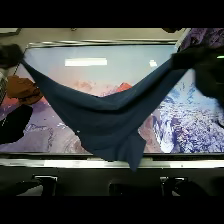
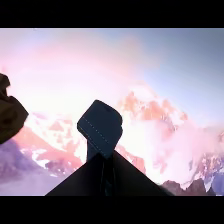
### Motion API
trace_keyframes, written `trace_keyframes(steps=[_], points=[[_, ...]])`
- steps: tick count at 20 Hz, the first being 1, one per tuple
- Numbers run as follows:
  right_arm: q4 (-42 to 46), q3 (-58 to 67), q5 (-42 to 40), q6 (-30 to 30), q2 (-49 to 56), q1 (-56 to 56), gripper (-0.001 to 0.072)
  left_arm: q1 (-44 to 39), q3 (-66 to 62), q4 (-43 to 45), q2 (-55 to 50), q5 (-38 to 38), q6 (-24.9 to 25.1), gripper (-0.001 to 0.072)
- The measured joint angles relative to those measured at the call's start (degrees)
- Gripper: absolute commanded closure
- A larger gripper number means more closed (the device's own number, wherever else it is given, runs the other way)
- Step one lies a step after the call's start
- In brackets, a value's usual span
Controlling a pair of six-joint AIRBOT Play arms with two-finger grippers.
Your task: Fold the clothes and pants, and hang the long-sleeved shirts on hangers.
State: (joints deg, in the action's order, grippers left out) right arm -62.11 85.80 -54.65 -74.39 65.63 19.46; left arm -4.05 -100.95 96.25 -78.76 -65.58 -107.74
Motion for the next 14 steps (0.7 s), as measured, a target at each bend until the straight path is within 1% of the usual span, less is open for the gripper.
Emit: trace_keyframes(steps=[3,4,5,6,8,9,11,14], points=[[-2.86,-1.84,4.55,1.27,10.56,0.0,0.0683,0.0,0.04,-3.8,-13.09,2.58,0.15,0.0686],[-4.39,-2.16,5.68,1.6,13.88,0.0,0.0683,0.0,0.04,-5.27,-16.44,2.95,0.15,0.0669],[-5.97,-2.36,6.34,1.73,16.48,0.0,0.0683,0.0,0.04,-7.04,-19.41,2.95,0.15,0.0618],[-7.82,-2.54,6.73,1.99,18.78,0.0,0.0683,0.07,0.02,-8.57,-21.46,2.84,0.15,0.0557],[-11.58,-2.71,7.32,1.16,21.38,-0.33,0.0683,0.68,0.0,-10.97,-23.76,1.38,0.17,0.0316],[-14.12,-2.78,7.1,-0.02,21.86,-0.96,0.0683,1.27,-0.02,-11.58,-23.87,0.22,0.31,0.0234],[-19.82,-2.84,6.08,-3.48,21.46,-3.52,0.0683,3.21,-0.04,-12.41,-22.4,-2.95,1.14,0.023],[-29.9,-2.86,3.5,-9.68,18.75,-10.8,0.0684,6.91,1.49,-13.16,-16.65,-7.3,2.27,0.023]])
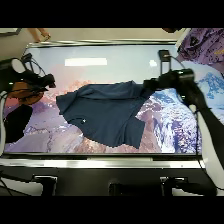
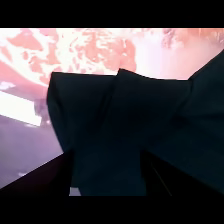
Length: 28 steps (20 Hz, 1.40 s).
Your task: Fold the clothes and pants, and hang the long-sleeved shirts on hangers.
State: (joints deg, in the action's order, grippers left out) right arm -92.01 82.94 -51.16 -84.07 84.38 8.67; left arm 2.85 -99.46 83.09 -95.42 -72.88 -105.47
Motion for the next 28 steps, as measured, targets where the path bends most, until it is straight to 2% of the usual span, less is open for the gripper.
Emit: trace_keyframes(steps=[3,6,10,14,18,21,24,28], points=[[-6.95,-0.02,-3.65,-4.02,-2.49,-7.61,0.0683,2.6,8.26,-1.97,9.03,-2.01,-0.09,0.023],[-10.29,-0.07,-7.5,-5.68,-3.45,-11.93,0.0683,2.38,25.31,-9.66,20.41,0.0,-1.51,0.023],[-12.66,-0.09,-9.57,-6.67,-3.87,-13.84,0.0683,-4.28,51.82,-24.11,34.36,9.97,-4.92,0.023],[-13.49,-0.09,-10.75,-7.04,-3.98,-14.36,0.0683,-17.14,69.16,-36.72,39.87,22.91,-7.48,0.023],[-13.73,-0.09,-11.67,-7.23,-3.98,-14.49,0.0683,-30.1,75.38,-46.14,38.34,34.99,-8.61,0.023],[-13.77,-0.09,-12.31,-7.23,-3.98,-14.51,0.0683,-36.74,76.39,-51.04,35.04,42.05,-8.76,0.023],[-13.88,-0.09,-13.0,-7.23,-3.98,-14.51,0.0683,-40.65,74.58,-53.37,31.19,46.16,-8.13,0.0231],[-13.88,-0.09,-13.51,-7.23,-3.98,-14.51,0.0683,-42.58,69.88,-54.55,25.27,48.02,-6.49,0.0231]])
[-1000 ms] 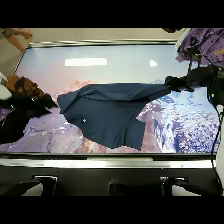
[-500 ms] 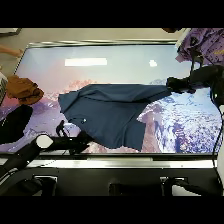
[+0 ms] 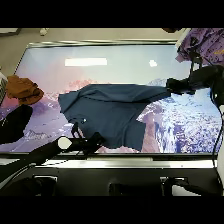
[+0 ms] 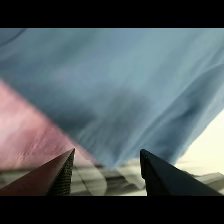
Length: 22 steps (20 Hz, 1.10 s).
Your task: Fold the clothes and pants, and hang the long-sleeved shirts on hangers.
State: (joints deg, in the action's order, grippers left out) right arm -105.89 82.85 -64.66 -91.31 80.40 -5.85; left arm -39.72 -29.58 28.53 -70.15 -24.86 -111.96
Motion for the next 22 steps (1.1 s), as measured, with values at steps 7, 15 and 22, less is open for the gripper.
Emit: trace_keyframes(steps=[7,15,22], points=[[0.02,0.0,-0.85,0.0,0.0,0.0,0.0684,-0.61,-5.64,-0.26,-7.72,-2.32,1.14,0.069],[-4.81,1.11,-0.07,-1.01,-0.11,0.0,0.0686,7.98,-20.65,8.0,-7.15,-10.95,9.07,0.0698],[-7.3,19.12,4.07,-2.34,-2.78,0.0,0.0686,26.47,-60.94,45.05,-2.1,-36.63,3.74,0.0696]])
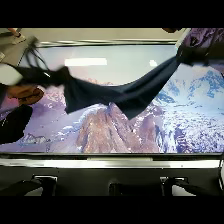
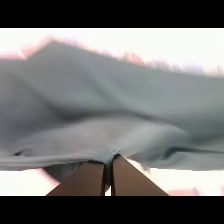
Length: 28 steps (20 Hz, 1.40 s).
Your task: Fold the clothes and pants, and hang the long-sleeved shirts on hangers.
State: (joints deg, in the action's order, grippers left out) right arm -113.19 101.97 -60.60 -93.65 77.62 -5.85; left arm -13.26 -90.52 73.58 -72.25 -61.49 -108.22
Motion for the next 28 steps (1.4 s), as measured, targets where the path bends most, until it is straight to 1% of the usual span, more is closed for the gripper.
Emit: trace_keyframes(steps=[3,6,11,13,15,18,21,25,28], points=[[0.5,7.82,-0.5,-0.7,-5.18,0.0,0.0686,3.17,-15.78,11.87,4.15,-7.1,0.63,0.0696],[1.31,11.1,-2.69,-1.31,-12.96,0.0,0.0686,4.35,-23.06,18.62,11.02,-10.99,1.16,0.0696],[3.23,12.68,-6.27,-0.61,-25.46,0.0,0.0686,4.92,-25.0,23.28,22.51,-16.2,-2.34,0.0696],[3.93,12.81,-6.95,0.9,-27.45,0.0,0.0686,4.98,-24.35,24.7,24.87,-18.03,-3.56,0.0696],[4.28,12.92,-7.67,2.93,-27.1,0.02,0.0686,5.01,-22.6,26.27,25.24,-19.1,-4.5,0.0696],[4.39,12.92,-11.28,6.38,-21.29,0.02,0.0685,5.03,-17.75,27.54,22.01,-19.89,-4.74,0.0695],[4.33,12.9,-15.82,8.5,-10.88,0.02,0.0685,5.03,-11.8,28.09,14.6,-18.64,-4.17,0.0695],[3.85,12.9,-18.64,9.77,6.82,0.02,0.0684,5.51,-6.54,28.41,-0.98,-12.04,-2.89,0.0694],[1.73,12.92,-16.92,10.14,19.58,0.07,0.0684,6.21,-5.25,28.5,-13.44,-5.77,-2.54,0.0693]])
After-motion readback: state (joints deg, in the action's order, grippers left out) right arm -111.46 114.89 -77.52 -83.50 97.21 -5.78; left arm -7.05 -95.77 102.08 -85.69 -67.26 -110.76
